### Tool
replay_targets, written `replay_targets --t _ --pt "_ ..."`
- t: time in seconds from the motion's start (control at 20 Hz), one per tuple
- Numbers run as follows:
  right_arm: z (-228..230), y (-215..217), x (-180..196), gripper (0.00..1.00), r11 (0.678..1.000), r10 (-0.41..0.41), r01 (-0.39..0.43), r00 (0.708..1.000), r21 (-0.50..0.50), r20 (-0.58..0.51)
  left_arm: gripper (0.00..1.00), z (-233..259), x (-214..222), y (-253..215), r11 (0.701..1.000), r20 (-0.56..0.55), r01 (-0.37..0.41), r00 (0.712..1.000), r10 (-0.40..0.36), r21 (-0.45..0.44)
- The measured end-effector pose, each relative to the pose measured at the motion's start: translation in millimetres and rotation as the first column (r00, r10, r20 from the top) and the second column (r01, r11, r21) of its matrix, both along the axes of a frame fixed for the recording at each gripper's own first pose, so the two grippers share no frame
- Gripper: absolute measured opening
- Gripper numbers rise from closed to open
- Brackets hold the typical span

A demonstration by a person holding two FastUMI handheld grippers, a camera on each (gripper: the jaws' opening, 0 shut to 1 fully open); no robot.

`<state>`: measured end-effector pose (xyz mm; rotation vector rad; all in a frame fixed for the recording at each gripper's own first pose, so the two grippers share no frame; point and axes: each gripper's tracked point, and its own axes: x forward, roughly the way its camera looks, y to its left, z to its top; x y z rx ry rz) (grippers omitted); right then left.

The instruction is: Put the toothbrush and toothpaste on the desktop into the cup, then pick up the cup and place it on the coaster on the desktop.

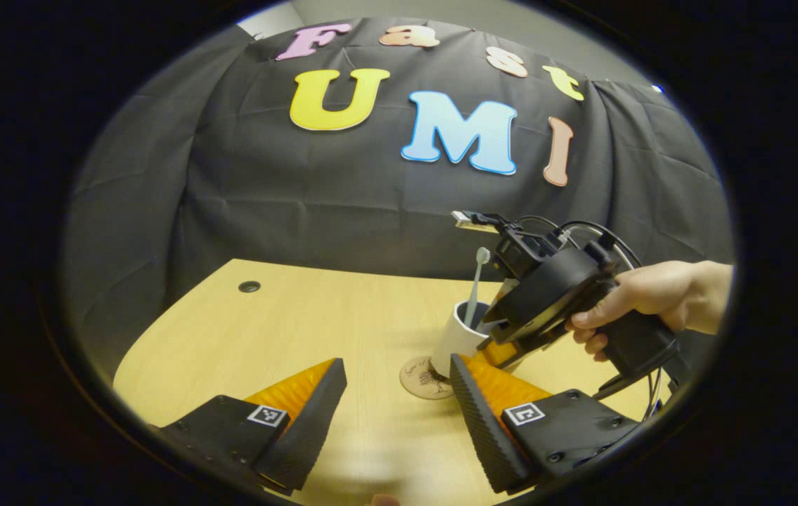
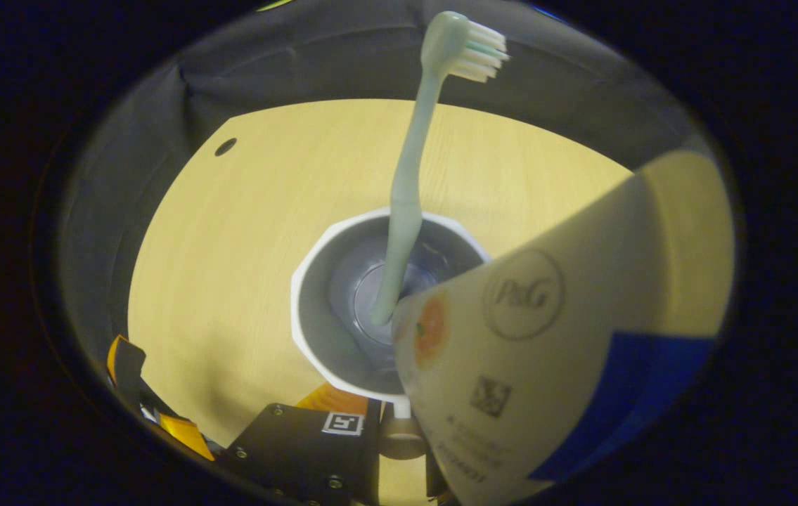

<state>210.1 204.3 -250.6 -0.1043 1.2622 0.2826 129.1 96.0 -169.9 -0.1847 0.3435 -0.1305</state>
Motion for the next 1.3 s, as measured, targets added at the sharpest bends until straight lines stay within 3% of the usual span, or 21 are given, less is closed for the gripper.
replay_targets --t 0.3,0.35,0.4,0.9,1.0,1.05,1.1,1.3 --pt "-11 22 -3 0.22 1.0 0.029 -0.03 0.999 -0.01 -0.032 0.93 -3 -7 18 1.0 -0.011 -0.03 0.999 0.03 -0.002" --pt "-15 25 -3 0.22 1.0 0.027 -0.027 0.999 -0.016 -0.036 0.96 -3 -8 19 0.999 -0.01 -0.033 0.999 0.033 0.0" --pt "-16 25 -3 0.22 0.999 0.023 -0.024 0.999 -0.022 -0.039 0.93 -3 -8 21 0.999 -0.008 -0.034 0.999 0.034 0.002" --pt "-8 22 -3 0.25 0.999 0.018 -0.018 1.0 -0.028 -0.024 0.96 3 -8 16 1.0 0.006 -0.022 1.0 0.022 -0.003" --pt "-2 24 -3 0.34 1.0 0.024 -0.024 1.0 -0.013 -0.009 0.96 3 -7 12 1.0 0.003 -0.019 1.0 0.019 -0.008" --pt "3 26 -4 0.44 1.0 0.029 -0.029 1.0 0.006 0.002 0.96 4 -7 10 1.0 0.001 -0.017 1.0 0.017 -0.012" --pt "9 25 -5 0.48 0.999 0.029 -0.029 0.999 0.021 0.013 0.96 4 -7 7 1.0 0.001 -0.017 1.0 0.017 -0.014" --pt "42 18 -12 0.49 0.996 0.023 -0.03 0.997 0.087 0.076 0.96 8 -8 -2 0.999 0.003 -0.025 1.0 0.025 -0.02"
